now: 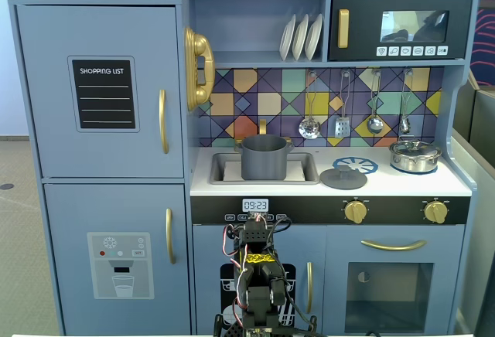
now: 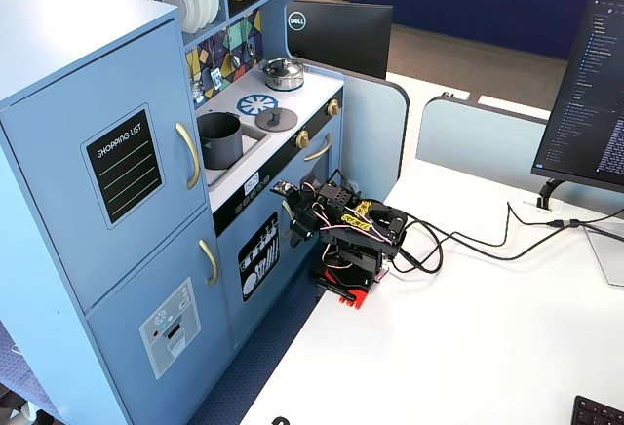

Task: Take off the lid from the gray recipient and place it on the counter

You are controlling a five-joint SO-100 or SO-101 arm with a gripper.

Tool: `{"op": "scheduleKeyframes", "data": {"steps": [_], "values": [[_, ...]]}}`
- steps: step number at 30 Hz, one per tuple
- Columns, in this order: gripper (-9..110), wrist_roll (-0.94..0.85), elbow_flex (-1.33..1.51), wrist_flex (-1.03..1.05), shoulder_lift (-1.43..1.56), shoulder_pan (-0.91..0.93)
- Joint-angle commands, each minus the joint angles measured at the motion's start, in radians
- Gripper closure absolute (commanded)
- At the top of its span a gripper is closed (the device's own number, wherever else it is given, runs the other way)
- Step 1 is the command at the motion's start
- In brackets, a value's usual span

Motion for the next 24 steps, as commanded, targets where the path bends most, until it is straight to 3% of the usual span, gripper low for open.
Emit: {"op": "scheduleKeyframes", "data": {"steps": [1,24], "values": [[101,-0.035,-0.003,0.192,0.005,0.005],[98,-0.018,-0.005,0.219,0.006,0.029]]}}
